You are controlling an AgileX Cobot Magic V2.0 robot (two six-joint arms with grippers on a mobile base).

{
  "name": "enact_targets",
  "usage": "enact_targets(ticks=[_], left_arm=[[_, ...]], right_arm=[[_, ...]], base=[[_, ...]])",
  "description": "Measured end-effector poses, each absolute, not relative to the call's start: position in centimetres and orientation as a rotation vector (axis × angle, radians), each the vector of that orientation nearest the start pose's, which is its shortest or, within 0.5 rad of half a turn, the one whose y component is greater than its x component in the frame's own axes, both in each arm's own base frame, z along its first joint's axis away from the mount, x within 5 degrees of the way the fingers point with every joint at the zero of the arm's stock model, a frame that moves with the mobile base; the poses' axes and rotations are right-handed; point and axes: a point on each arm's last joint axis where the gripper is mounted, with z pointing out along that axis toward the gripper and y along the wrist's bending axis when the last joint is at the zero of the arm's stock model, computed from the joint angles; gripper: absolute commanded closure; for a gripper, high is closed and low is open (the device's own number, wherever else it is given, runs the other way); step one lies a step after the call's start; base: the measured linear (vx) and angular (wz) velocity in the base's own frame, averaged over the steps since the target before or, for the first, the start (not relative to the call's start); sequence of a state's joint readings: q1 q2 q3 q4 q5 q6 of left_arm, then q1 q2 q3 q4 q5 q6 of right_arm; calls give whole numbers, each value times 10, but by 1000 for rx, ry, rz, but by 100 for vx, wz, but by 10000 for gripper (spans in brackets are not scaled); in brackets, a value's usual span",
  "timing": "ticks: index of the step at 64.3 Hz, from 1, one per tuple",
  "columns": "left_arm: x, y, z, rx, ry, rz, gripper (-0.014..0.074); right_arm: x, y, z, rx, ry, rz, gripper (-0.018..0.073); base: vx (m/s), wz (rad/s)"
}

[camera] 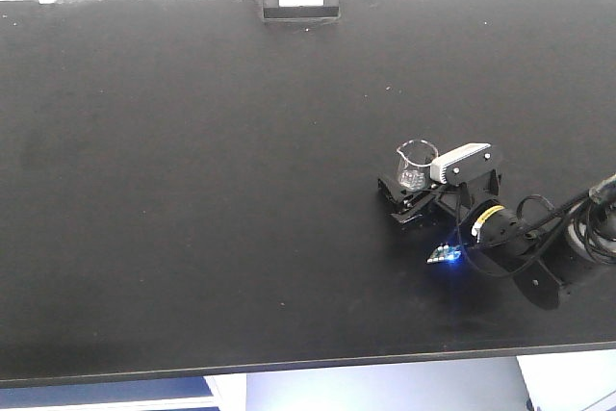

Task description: Grab beaker and place in storage area

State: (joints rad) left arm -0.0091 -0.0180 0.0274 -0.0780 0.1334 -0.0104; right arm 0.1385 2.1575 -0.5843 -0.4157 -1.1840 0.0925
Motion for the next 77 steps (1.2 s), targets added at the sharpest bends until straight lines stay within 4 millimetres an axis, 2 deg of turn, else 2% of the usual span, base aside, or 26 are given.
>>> enact_targets(ticks=[7,17,30,44,58,77], left_arm=[[56,-1,193,-56,1626,-83,603],[56,-1,193,-56,1626,-83,603],[56,-1,193,-56,1626,-83,603],[56,-1,193,-56,1626,-83,603],[56,-1,193,-56,1626,-83,603],[56,-1,193,-56,1626,-83,603]], right_arm=[[299,76,64,-473,1851,392,-71],[279,71,72,-493,1884,358,-67],[249,66,99,-496,1859,339,-60],[208,56,128,-442,1818,302,-37],[161,49,134,-429,1831,294,15],[155,48,140,-385,1813,316,75]], base=[[0,0],[0,0],[0,0],[0,0],[0,0],[0,0]])
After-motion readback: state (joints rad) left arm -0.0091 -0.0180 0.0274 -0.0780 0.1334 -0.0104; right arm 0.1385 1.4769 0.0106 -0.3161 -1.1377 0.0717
